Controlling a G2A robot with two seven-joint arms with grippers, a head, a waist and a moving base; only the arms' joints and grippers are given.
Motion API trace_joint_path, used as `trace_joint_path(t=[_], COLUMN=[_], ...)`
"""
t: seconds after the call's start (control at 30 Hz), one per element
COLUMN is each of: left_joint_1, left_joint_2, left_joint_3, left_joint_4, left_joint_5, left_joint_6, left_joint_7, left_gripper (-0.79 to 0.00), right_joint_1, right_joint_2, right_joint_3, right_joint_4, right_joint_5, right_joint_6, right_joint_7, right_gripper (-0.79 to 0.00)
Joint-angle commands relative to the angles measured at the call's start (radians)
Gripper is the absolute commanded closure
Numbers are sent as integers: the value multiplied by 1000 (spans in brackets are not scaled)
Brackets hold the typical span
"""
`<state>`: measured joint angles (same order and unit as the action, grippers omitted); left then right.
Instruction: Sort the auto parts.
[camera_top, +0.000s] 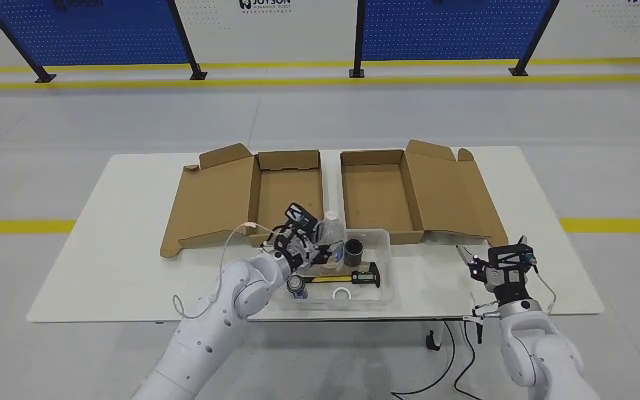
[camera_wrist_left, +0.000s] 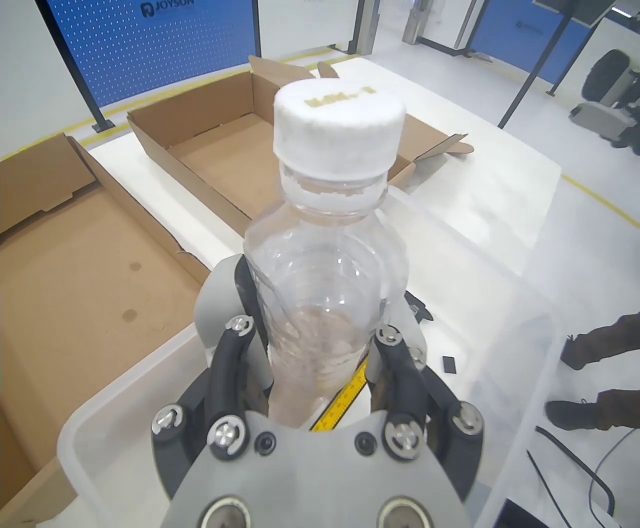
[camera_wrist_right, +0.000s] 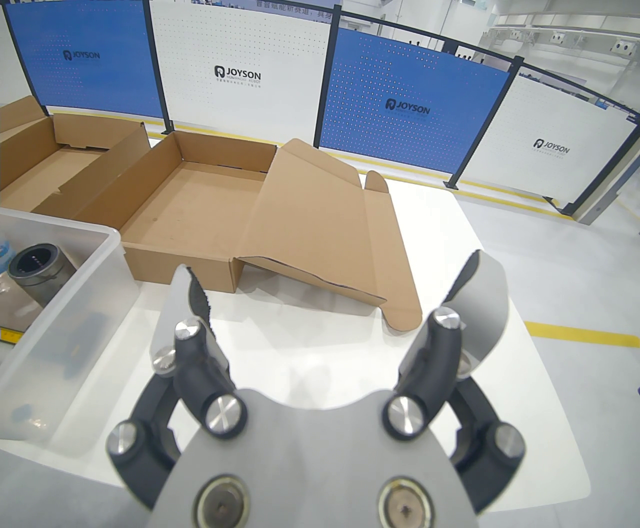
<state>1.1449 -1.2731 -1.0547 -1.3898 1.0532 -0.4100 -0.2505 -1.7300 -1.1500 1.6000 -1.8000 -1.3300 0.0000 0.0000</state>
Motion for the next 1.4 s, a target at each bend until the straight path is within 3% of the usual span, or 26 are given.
trace_joint_path(t=[0.0,0.37,0.57,1.03,1.37], left_joint_1=[26,208,270,274,203], left_joint_2=[8,56,70,79,76], left_joint_3=[-32,-195,-241,-264,-245], left_joint_4=[-41,-300,-347,-362,-330], left_joint_5=[-32,-92,-84,-59,69], left_joint_6=[-23,-133,-145,-108,-1], left_joint_7=[-7,-91,-95,-62,-20], left_gripper=[0,0,0,0,0], right_joint_1=[0,0,0,0,0], right_joint_2=[0,0,0,0,0], right_joint_3=[0,0,0,0,0], right_joint_4=[0,0,0,0,0], right_joint_5=[0,0,0,0,0], right_joint_6=[0,0,0,0,0], right_joint_7=[0,0,0,0,0], right_gripper=[-785,-785,-785,-785,-785])
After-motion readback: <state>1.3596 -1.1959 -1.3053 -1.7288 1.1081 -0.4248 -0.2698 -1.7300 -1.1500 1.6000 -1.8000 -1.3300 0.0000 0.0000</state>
